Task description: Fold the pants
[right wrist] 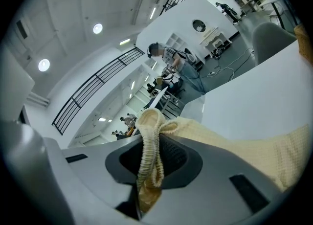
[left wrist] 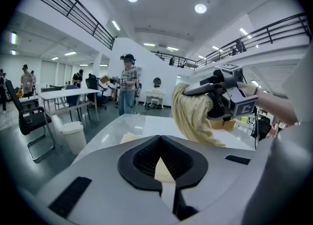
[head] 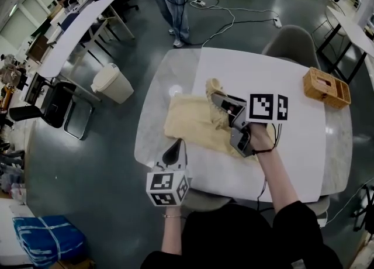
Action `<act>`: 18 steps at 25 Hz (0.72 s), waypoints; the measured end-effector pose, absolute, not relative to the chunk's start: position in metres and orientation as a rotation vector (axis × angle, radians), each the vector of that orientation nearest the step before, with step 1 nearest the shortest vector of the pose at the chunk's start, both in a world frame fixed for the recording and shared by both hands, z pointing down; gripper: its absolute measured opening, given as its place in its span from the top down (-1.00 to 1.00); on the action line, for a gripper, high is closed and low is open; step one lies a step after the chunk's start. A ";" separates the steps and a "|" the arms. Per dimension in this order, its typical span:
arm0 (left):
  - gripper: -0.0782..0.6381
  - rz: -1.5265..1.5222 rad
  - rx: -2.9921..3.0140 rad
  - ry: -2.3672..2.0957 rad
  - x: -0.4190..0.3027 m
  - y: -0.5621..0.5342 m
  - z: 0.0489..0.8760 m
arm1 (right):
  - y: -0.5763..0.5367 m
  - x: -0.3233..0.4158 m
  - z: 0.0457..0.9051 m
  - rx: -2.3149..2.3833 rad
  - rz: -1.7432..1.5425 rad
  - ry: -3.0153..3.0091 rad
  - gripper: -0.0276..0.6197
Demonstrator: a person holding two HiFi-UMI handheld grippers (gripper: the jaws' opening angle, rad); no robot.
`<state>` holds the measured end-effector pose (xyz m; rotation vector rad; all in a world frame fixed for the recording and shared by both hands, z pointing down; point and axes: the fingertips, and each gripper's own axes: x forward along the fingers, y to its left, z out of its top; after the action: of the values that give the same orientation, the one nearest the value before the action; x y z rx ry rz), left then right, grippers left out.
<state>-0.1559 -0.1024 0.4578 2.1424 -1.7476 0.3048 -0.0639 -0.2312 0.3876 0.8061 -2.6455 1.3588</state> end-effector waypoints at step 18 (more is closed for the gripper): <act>0.74 0.356 2.132 -1.628 -0.220 -0.130 0.489 | -0.255 -0.150 0.450 0.931 1.413 -2.504 0.74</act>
<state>-0.2205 -0.1296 0.4890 2.1325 -1.6283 0.3563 -0.1495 -0.2550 0.4501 0.9307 -2.5045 1.4134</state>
